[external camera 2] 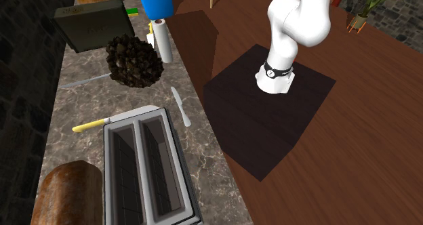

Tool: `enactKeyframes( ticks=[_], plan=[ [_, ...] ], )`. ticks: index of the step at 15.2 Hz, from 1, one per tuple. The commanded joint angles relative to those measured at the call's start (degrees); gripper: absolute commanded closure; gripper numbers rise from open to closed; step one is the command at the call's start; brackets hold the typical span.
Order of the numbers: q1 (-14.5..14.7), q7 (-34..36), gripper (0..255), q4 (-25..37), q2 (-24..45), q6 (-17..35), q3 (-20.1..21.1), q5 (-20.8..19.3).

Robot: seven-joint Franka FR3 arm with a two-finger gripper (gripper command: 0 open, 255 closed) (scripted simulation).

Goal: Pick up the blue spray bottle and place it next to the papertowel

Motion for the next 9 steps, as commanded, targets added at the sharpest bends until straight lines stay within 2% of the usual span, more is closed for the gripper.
enactKeyframes(
  ticks=[1,9],
  plan=[
    [0.0,0.3,255,-2.3,-0.6,1.7,0.1,-0.2],
    [-0.1,1.6,255,-11.1,-3.2,8.1,0.3,-1.1]
  ],
)
